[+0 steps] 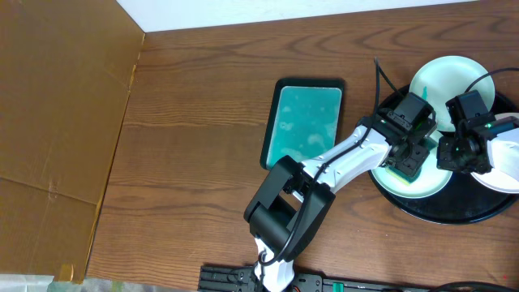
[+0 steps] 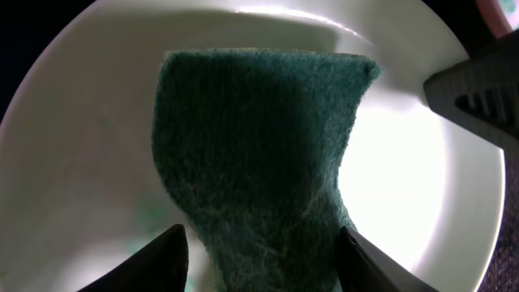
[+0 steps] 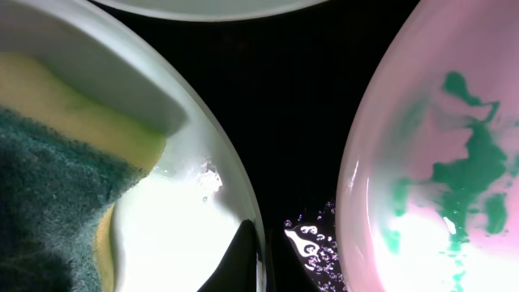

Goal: Clean dirty plates on tray and stack at the side
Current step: 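Scrub the plate surface with the sponge while the right gripper holds it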

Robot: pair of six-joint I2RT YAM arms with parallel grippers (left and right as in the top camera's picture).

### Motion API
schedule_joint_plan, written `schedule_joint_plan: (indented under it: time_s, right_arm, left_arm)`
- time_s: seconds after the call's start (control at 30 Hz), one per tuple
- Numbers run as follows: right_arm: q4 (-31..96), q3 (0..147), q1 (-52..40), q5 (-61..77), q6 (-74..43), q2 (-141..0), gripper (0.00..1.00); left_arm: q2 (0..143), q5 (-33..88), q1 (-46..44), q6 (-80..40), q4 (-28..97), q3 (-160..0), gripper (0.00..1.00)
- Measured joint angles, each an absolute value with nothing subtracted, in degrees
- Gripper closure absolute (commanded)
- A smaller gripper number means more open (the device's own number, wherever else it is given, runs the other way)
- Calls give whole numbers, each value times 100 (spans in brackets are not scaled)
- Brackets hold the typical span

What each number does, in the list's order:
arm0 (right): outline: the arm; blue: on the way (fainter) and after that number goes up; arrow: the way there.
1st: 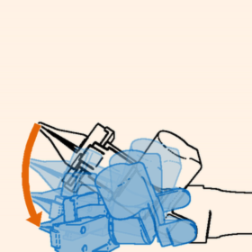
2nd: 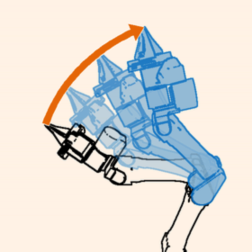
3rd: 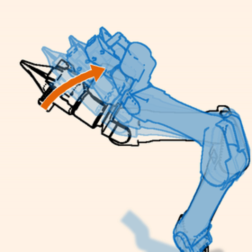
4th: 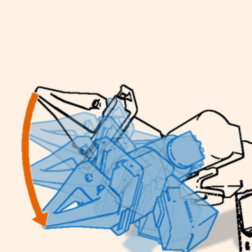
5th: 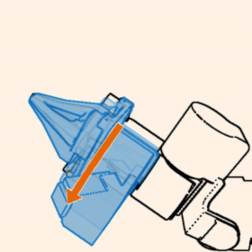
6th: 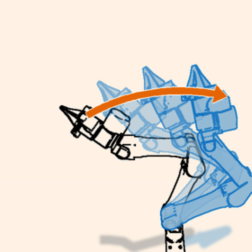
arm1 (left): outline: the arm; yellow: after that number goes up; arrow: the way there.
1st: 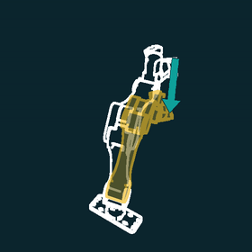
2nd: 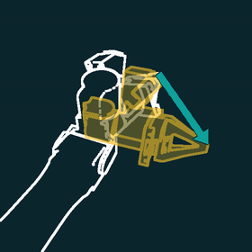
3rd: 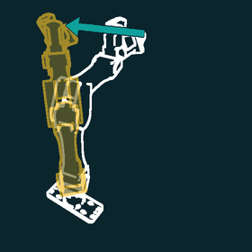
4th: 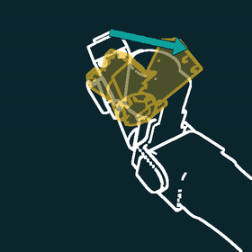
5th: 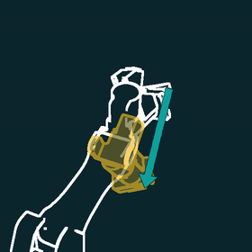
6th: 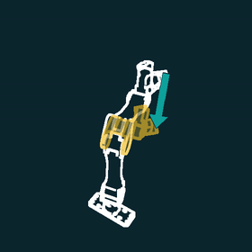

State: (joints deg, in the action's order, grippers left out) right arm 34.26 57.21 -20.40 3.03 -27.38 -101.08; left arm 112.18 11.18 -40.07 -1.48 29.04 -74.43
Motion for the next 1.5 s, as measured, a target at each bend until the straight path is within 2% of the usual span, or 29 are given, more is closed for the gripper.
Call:
schedule_joint_plan:
  time_s: [0.8, 0.97, 1.13, 1.5]
  right_arm:
    - [3428, 5721, -2040, 303, -2738, -10108, 99]
    - [3428, 5721, -2040, 305, -2738, -10108, 99]
    - [3430, 5721, -2040, 331, -2740, -10108, 99]
    - [3417, 5721, -2040, 454, -2740, -10108, 99]
  left_arm:
    - [11279, 1166, -3997, -451, 2777, -7443, 42]
    - [11430, 1216, -3999, -515, 2718, -7443, 71]
    - [11430, 1090, -4062, -578, 2694, -7443, 86]
    - [11428, 207, -3911, -1470, 2685, -7456, 89]
